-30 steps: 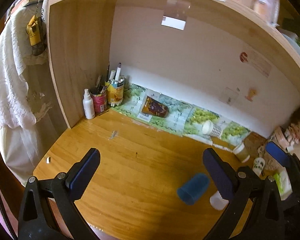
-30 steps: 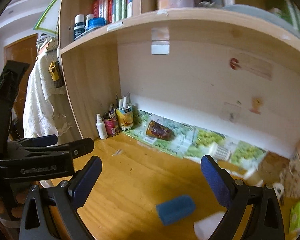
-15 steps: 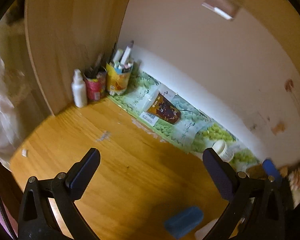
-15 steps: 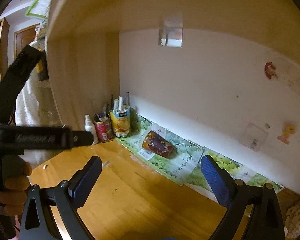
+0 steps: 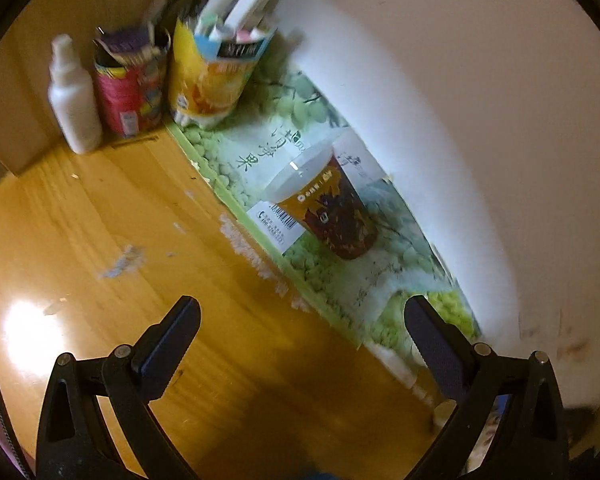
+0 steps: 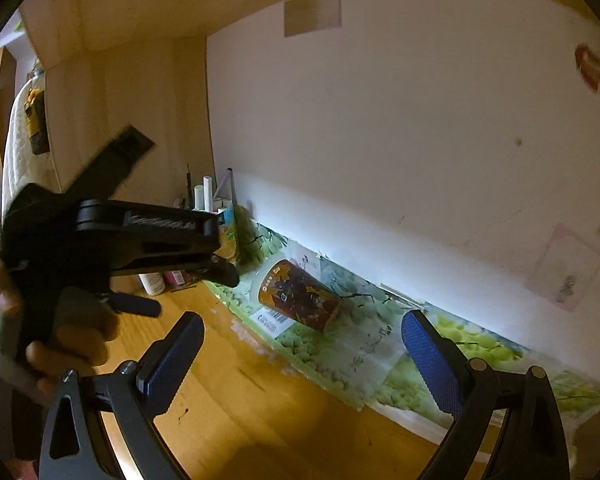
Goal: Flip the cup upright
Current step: 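Move the left tool toward the clear printed plastic cup by the wall, then close the left tool on the side of the clear printed cup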
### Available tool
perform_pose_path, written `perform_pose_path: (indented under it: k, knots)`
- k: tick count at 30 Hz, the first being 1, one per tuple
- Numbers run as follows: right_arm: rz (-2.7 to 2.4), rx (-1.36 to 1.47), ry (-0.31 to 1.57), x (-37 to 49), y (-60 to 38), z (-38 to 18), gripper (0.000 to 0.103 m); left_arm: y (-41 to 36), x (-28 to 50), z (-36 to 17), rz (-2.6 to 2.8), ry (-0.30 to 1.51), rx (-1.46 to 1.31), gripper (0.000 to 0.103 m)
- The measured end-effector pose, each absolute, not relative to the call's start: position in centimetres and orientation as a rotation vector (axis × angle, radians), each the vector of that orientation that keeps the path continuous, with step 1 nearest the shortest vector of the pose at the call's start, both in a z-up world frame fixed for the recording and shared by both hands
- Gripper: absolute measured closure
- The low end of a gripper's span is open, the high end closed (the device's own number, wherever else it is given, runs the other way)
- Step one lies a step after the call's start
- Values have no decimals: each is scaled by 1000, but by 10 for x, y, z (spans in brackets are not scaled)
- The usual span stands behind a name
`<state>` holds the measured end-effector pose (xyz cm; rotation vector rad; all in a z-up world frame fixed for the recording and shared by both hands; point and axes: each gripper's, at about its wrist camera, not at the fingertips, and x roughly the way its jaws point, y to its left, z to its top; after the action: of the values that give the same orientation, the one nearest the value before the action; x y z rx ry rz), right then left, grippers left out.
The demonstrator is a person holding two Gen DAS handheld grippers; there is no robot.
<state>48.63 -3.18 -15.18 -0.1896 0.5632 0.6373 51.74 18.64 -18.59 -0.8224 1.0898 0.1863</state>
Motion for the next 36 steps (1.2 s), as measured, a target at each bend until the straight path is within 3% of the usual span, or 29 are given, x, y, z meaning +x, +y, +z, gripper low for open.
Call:
perform_pose_path:
  k: [8,19,31,36]
  knots:
    - [682,-121,620,509,-39,-180,4,202,555,-220,281,1112,-1014,2]
    - [687,-33,658,523,-61,-192,4,203,590,-251,299,1147,-1079,2]
    - [631,15,670,529,-82,-195,4,212,616,-274,278,1172,-1186,9]
    - [613,50,669,529,-93,-192,4,208,628,-278,240,1169,-1193,20]
